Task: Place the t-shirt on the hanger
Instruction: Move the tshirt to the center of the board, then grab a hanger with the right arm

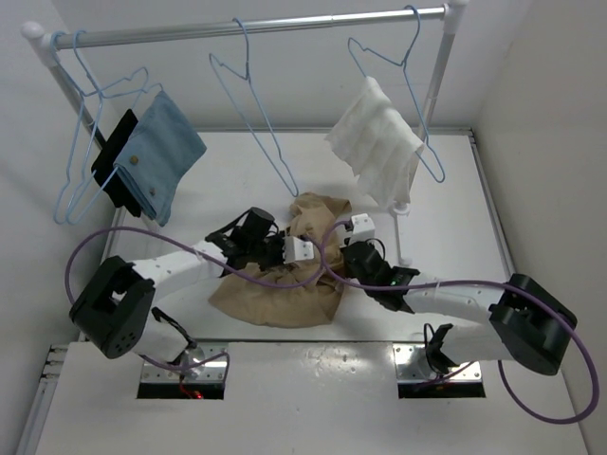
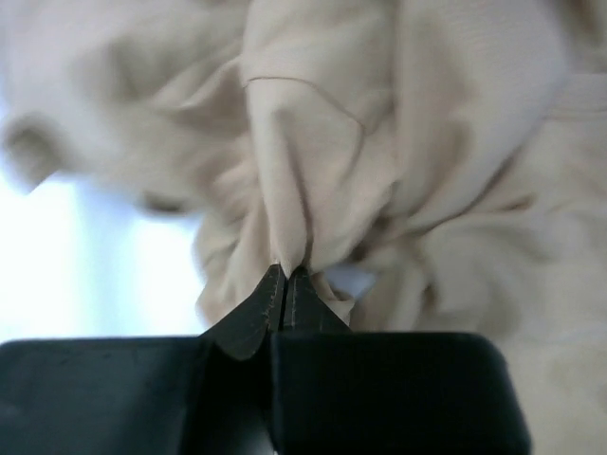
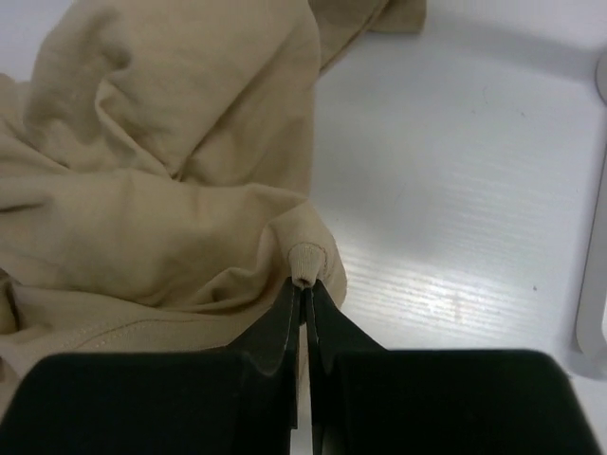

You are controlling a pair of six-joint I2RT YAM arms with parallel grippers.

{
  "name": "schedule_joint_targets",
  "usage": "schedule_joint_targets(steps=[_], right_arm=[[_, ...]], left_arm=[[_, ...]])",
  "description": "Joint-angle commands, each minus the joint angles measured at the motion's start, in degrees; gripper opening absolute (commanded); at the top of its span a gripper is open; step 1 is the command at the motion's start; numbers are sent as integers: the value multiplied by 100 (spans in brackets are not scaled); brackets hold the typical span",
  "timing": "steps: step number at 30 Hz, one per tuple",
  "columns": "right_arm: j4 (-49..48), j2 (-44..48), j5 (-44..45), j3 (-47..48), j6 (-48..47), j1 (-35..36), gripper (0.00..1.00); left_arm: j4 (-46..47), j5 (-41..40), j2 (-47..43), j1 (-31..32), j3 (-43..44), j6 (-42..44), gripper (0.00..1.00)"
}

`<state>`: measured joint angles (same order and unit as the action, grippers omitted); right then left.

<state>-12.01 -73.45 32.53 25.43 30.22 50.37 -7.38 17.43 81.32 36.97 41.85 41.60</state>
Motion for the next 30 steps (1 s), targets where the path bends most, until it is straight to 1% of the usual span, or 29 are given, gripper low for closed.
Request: schedule_joint_targets(steps=[1,3,5,6,7,9,10,11,13,15,17,18,19,20,22,23,25,27,28,30], right_arm=[[-1196,-134,60,94,-481,-1,0],[-1548,-204,-211,94,-736,-1,0],[-1918,-371,-605,146,-920,-1,0],[-1980,-441,-730,277,-1043,-1,4],[-1981,-512,-835,357,-1044,-53,13],[-1902,-626,-968,611,-1123,-54,38],[-1849,-627,-968,682,-1123,-54,62],[-1797,-627,-968,683,-1123,-54,68],[-1674,-487,-1038,753,-1123,-54,77],[-1375,-285,-1178,901,-1193,-54,80],[-753,66,-1389,1077,-1307,-54,82],[-498,181,-1555,1148,-1369,-54,82],[-217,295,-1557,1227,-1369,-1,84],[299,514,-1618,1367,-1369,-1,86],[768,734,-1733,1482,-1369,52,86],[1127,849,-1733,1535,-1369,52,86],[1393,1262,-1786,1535,-1308,52,87],[1691,1552,-1786,1483,-1377,52,91],[1789,1797,-1786,1482,-1430,52,91],[2069,1992,-1855,1535,-1589,52,92]], left_arm=[[-403,-670,-581,-348,350,-364,0],[-842,-828,-748,-435,412,-434,0],[-1037,-978,-1011,-515,482,-705,0],[-1116,-1170,-1091,-594,535,-819,0],[-1230,-1267,-1170,-595,535,-942,0],[-1301,-1417,-1346,-726,535,-1258,0],[-1301,-1470,-1347,-726,422,-1347,0],[-1301,-1471,-1416,-779,421,-1487,0],[-1301,-1540,-1478,-779,272,-1594,1],[-1249,-1733,-1548,-779,201,-1725,1],[-1249,-2102,-1602,-849,44,-1726,3],[-1249,-2190,-1671,-849,-9,-1665,6],[-1249,-2252,-1672,-928,-62,-1664,13],[-1249,-2253,-1733,-981,-141,-1603,35],[-1249,-2175,-1795,-1034,-142,-1603,62],[-1310,-2104,-1865,-1034,-142,-1603,72],[-1310,-1833,-2014,-1034,-142,-1752,76],[-1310,-1612,-2146,-1034,-142,-1752,79],[-1310,-1516,-2286,-1034,-142,-1752,79],[-1249,-1226,-2436,-1034,-202,-1752,79]])
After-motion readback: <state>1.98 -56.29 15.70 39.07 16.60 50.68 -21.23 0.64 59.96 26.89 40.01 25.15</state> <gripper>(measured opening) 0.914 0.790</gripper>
